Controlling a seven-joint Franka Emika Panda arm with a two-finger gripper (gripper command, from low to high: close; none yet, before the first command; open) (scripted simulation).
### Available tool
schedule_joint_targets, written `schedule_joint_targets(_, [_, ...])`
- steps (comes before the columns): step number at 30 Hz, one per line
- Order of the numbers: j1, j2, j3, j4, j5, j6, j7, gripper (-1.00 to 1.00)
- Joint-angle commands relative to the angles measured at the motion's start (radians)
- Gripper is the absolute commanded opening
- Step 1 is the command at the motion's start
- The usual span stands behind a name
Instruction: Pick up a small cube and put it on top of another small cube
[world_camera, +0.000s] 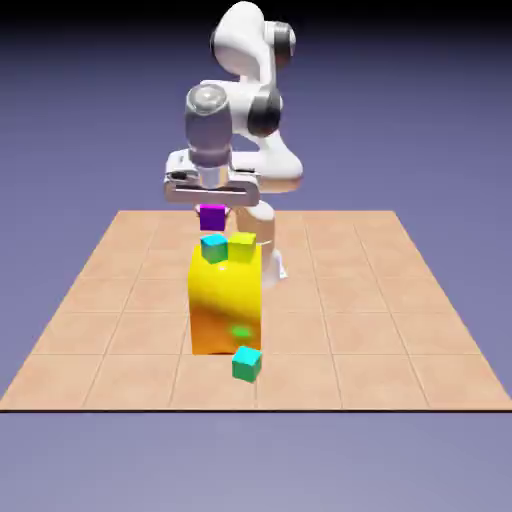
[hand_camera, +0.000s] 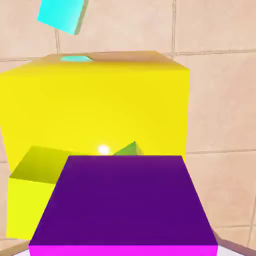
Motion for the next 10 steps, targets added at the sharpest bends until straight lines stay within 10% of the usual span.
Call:
schedule_joint_targets(1, [0.000, 0.000, 0.000, 0.000, -0.002, 0.000, 0.000, -1.00])
schedule_joint_targets(6, [-0.009, -0.008, -0.013, -0.180, -0.018, 0.172, 0.004, -1.00])
schedule_joint_targets(7, [-0.009, -0.008, -0.013, -0.180, -0.018, 0.172, 0.004, 1.00])
schedule_joint_targets(10, [-0.005, -0.005, -0.008, -0.107, -0.012, 0.103, 0.003, 1.00])
